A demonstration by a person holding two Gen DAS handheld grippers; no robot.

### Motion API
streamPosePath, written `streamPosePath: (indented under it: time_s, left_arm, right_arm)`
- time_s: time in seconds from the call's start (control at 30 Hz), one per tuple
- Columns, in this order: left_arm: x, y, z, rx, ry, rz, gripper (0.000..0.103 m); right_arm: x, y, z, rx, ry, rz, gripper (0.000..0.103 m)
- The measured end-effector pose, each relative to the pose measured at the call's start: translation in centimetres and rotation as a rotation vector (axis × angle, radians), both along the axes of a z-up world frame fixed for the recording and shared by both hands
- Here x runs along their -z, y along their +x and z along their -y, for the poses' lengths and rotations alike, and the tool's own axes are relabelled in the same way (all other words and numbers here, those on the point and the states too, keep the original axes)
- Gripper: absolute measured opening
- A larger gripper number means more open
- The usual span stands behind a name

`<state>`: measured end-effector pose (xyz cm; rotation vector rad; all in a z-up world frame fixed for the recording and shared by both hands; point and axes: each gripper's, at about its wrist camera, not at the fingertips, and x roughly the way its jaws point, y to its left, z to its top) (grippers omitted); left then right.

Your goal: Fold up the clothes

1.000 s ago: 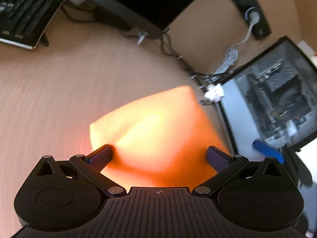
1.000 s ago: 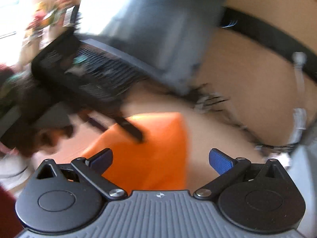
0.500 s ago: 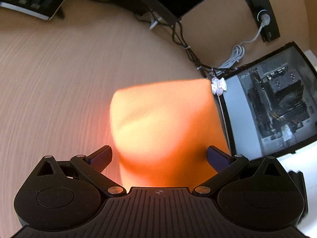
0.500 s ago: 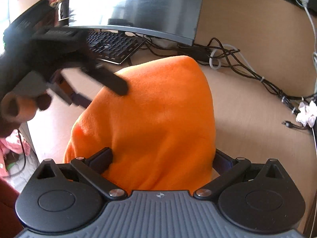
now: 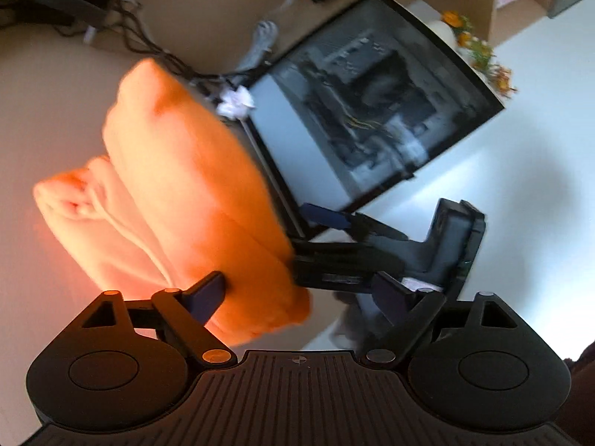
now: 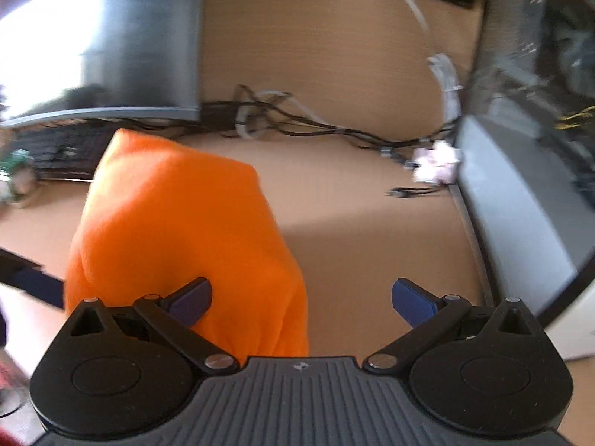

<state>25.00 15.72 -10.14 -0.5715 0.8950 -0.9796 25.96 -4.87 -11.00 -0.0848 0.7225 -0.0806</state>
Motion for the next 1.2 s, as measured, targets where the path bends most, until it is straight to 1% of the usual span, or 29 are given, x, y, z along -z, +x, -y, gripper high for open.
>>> streamPosePath:
  time_s: [0.07, 0.13, 0.17, 0.2, 0.23, 0.27, 0.3, 0.33, 0.4, 0.5, 0.53, 0.57, 0.63, 0.67, 0.77, 0.83, 0.87, 0.9, 0.93, 1.0, 1.07, 1.17, 1.2]
  left_arm:
    - [1.0, 0.6, 0.5, 0.008, 0.015, -0.019, 0.089]
    - [2.5, 1.2, 0.6, 0.002, 0.000, -0.066, 0.086]
    - [3.2, 1.3, 0.5, -0.005, -0.001, -0.089, 0.080]
    - [3.8, 1.4, 0.4, -0.015, 0.016, -0.099, 0.069]
    - [4.3, 1.4, 0.4, -0.031, 0.045, -0.107, 0.066]
    - [4.8, 1.4, 0.3, -0.047, 0.075, -0.115, 0.066]
    - [5.3, 1.4, 0.3, -0.064, 0.101, -0.124, 0.070]
    - [5.6, 1.4, 0.4, -0.084, 0.118, -0.139, 0.070]
    - [5.9, 1.1, 0.3, -0.119, 0.143, -0.149, 0.075]
    - [4.9, 0.3, 0.5, -0.170, 0.169, -0.099, 0.083]
    - [4.4, 0.0, 0.6, -0.189, 0.177, -0.081, 0.083]
    - [3.8, -0.2, 0.7, -0.216, 0.186, -0.064, 0.085]
    - [2.2, -0.9, 0.9, -0.299, 0.223, -0.045, 0.086]
    - [1.3, -1.3, 0.9, -0.334, 0.234, -0.024, 0.087]
    - [-2.3, -2.9, 0.5, -0.462, 0.276, 0.105, 0.088]
    - [-4.6, -3.3, 0.5, -0.540, 0.255, 0.173, 0.090]
    - [-5.3, -3.0, 0.7, -0.563, 0.240, 0.192, 0.095]
    - [-5.8, -2.3, 1.2, -0.579, 0.234, 0.211, 0.097]
    - [-6.0, -1.4, 1.7, -0.592, 0.233, 0.225, 0.097]
    - [-5.0, 1.0, 2.4, -0.595, 0.264, 0.208, 0.098]
    - [-4.2, 1.7, 2.7, -0.611, 0.285, 0.172, 0.098]
    - [-2.9, 2.7, 3.2, -0.636, 0.316, 0.118, 0.098]
    - [-2.4, 3.1, 3.3, -0.644, 0.327, 0.100, 0.099]
  right_arm:
    - [-0.3, -0.7, -0.8, 0.042, -0.040, 0.007, 0.103]
    - [-0.6, -1.2, -1.4, 0.101, -0.103, 0.010, 0.103]
    - [-0.9, -1.4, -1.4, 0.115, -0.115, 0.010, 0.103]
    - [-1.3, -1.6, -1.3, 0.118, -0.105, 0.013, 0.103]
    - [-1.7, -1.5, -1.1, 0.111, -0.087, 0.018, 0.103]
    - [-2.0, -1.4, -1.0, 0.092, -0.090, 0.024, 0.103]
    - [-2.1, -1.3, -1.1, 0.066, -0.108, 0.030, 0.103]
    - [-2.3, -1.2, -1.1, 0.040, -0.126, 0.036, 0.103]
    - [-2.1, -1.3, -1.1, -0.031, -0.145, 0.044, 0.103]
    - [-1.1, -1.4, -0.6, -0.153, -0.126, 0.057, 0.103]
    - [-0.9, -1.7, -0.4, -0.195, -0.128, 0.065, 0.103]
    - [-0.6, -2.0, -0.1, -0.233, -0.135, 0.074, 0.103]
    - [-0.5, -2.8, 0.4, -0.298, -0.150, 0.097, 0.103]
    - [-0.5, -3.4, 0.7, -0.336, -0.153, 0.115, 0.103]
    - [-0.5, -4.7, 1.9, -0.448, -0.122, 0.169, 0.103]
    - [-0.6, -4.6, 2.2, -0.530, -0.037, 0.195, 0.103]
    - [-0.6, -4.4, 2.0, -0.571, -0.005, 0.212, 0.103]
    - [-0.5, -4.2, 1.5, -0.615, 0.011, 0.229, 0.103]
    - [-0.1, -3.9, 0.8, -0.658, 0.004, 0.239, 0.103]
    - [1.6, -3.1, -0.4, -0.724, -0.033, 0.235, 0.103]
    - [3.9, -2.2, -1.1, -0.758, -0.059, 0.193, 0.103]
    - [6.3, -2.2, -1.4, -0.795, -0.081, 0.165, 0.103]
    - [6.6, -2.3, -1.6, -0.809, -0.094, 0.162, 0.103]
